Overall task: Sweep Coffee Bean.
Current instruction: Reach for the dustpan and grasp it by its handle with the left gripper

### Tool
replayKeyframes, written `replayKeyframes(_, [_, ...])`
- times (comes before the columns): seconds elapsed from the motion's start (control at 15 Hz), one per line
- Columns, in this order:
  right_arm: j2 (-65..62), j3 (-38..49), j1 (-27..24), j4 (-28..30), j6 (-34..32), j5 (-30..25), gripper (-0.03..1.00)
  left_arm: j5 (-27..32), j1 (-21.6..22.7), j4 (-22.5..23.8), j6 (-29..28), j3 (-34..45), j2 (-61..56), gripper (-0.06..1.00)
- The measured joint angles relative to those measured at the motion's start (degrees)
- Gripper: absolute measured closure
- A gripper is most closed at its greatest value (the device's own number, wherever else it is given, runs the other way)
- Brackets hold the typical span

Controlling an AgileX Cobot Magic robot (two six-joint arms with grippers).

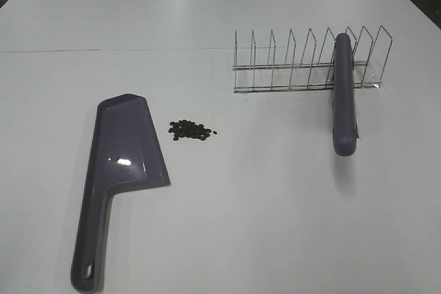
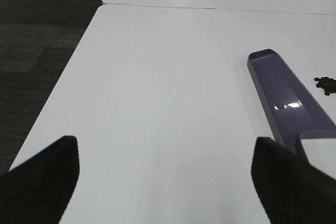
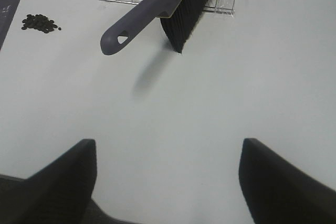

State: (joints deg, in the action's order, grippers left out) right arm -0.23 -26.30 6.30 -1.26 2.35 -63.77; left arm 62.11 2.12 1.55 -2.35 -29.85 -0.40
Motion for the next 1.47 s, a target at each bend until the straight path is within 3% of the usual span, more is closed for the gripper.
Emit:
replayKeyframes(0.4, [0.0, 0.0, 0.0, 0.0, 0.0, 0.0, 0.3, 0.0, 0.0, 0.0, 0.0, 0.0, 0.0, 0.13])
replayKeyframes(0.67, [0.0, 0.0, 0.0, 0.17, 0.0, 0.0, 0.18, 0.0, 0.0, 0.0, 0.0, 0.0, 0.0, 0.13])
replayKeyframes(1.13, [0.11, 0.0, 0.0, 1.55, 0.0, 0.0, 0.17, 0.0, 0.0, 0.0, 0.0, 0.0, 3.67, 0.13])
replayKeyframes(1.47, [12.61, 0.0, 0.0, 1.72, 0.0, 0.06, 0.17, 0.0, 0.0, 0.0, 0.0, 0.0, 13.81, 0.13])
